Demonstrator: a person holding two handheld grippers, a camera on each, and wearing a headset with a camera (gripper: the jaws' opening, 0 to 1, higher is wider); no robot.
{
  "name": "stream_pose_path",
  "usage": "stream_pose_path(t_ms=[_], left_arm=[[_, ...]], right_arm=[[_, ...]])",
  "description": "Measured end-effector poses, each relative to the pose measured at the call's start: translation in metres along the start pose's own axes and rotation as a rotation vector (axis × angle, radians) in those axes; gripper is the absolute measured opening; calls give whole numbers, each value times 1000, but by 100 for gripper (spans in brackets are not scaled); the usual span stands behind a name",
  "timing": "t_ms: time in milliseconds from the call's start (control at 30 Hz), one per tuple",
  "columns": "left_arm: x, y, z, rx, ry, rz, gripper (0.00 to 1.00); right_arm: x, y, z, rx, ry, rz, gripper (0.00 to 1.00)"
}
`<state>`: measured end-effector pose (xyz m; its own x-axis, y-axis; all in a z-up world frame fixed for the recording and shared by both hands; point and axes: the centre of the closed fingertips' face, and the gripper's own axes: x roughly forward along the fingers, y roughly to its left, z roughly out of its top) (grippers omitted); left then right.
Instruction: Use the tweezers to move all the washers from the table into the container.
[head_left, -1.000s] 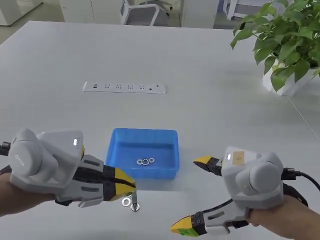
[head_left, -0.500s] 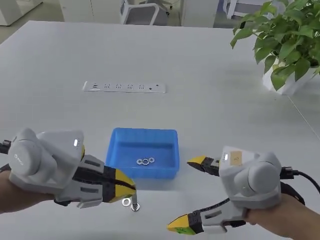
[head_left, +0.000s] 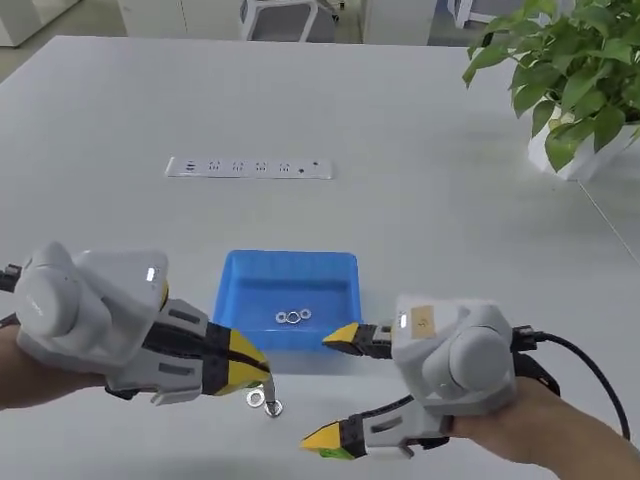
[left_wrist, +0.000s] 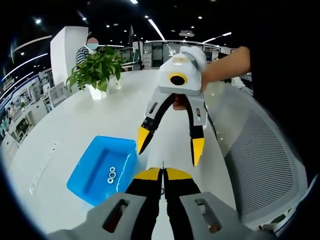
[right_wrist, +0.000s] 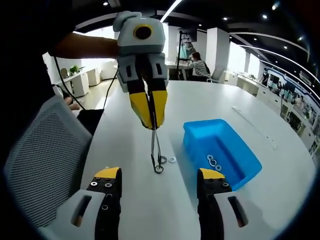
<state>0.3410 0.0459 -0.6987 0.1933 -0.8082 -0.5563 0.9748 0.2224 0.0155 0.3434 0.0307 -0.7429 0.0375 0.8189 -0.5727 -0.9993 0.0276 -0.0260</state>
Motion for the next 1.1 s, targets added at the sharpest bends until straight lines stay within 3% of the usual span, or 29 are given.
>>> stream_pose_path(t_ms=[767, 1100], left_arm=[[4, -2, 1, -5, 0, -21, 5], [4, -5, 1, 4, 0, -18, 5]], right_arm=[[13, 8, 1, -15, 7, 39, 59], [30, 11, 2, -63, 11, 79, 42]])
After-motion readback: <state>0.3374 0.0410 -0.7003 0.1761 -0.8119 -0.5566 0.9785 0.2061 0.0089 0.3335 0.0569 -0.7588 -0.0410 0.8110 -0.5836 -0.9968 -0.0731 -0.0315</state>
